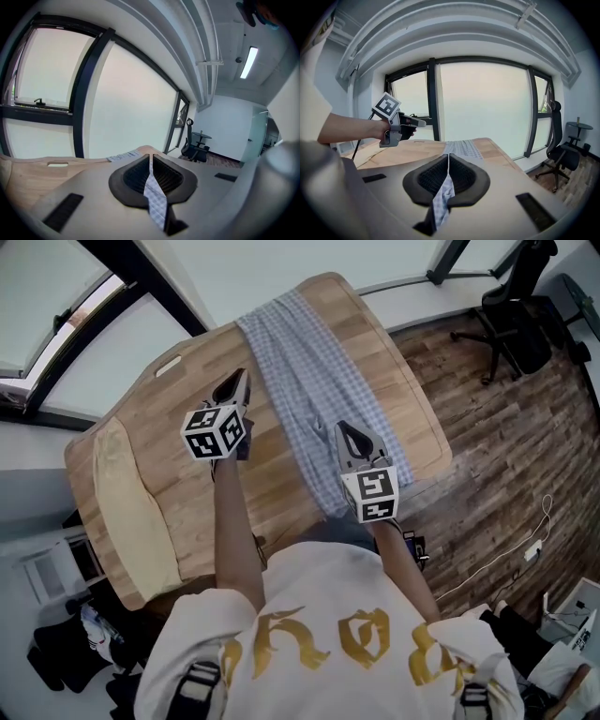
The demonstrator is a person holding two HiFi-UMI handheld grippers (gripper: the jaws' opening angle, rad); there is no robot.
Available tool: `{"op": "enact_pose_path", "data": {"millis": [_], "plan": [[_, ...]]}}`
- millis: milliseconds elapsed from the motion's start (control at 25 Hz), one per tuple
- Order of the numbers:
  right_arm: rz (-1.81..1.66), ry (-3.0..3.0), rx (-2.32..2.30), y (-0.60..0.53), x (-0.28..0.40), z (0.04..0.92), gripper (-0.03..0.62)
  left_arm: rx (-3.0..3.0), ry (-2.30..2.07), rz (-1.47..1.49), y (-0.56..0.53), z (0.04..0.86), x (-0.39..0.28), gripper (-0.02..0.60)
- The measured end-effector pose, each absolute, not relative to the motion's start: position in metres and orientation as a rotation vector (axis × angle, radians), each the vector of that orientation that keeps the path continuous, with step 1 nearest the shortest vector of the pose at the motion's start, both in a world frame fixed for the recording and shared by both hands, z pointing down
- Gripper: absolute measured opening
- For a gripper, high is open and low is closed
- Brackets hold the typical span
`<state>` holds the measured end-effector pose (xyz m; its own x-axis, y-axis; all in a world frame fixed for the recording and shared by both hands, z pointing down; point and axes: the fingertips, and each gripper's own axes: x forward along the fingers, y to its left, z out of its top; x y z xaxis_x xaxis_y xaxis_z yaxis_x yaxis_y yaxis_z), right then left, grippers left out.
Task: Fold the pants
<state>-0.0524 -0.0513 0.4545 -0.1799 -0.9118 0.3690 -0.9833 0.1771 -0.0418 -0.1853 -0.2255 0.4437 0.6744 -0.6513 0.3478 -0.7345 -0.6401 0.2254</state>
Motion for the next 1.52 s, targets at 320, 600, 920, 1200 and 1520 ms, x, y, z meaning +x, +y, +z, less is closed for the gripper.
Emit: {"op": "enact_pose_path", "data": {"millis": [320,600,920,1200,1520], "plan": [[0.614,-2.29,1.633,-0.056,-0.081,0.503,0.091,2.502,-1.086,0.435,-0.255,0.479,-0.183,0.052],[0.863,-2.335,1.463,-0.045,-0.118,0.551,0.173,2.431,-1.004,0.456,-0.277,0.521,-0.174,0.175],[0.998,-2.279,1.31,-0.033,-0.145,0.599,0.199,2.358,-0.994,0.542,-0.294,0.572,-0.173,0.195],[1.063,-2.209,1.237,-0.026,-0.15,0.628,0.204,2.29,-0.968,0.616,-0.302,0.611,-0.165,0.207],[1.12,-2.168,1.187,-0.017,-0.157,0.643,0.202,2.206,-0.916,0.671,-0.295,0.648,-0.157,0.207]]}}
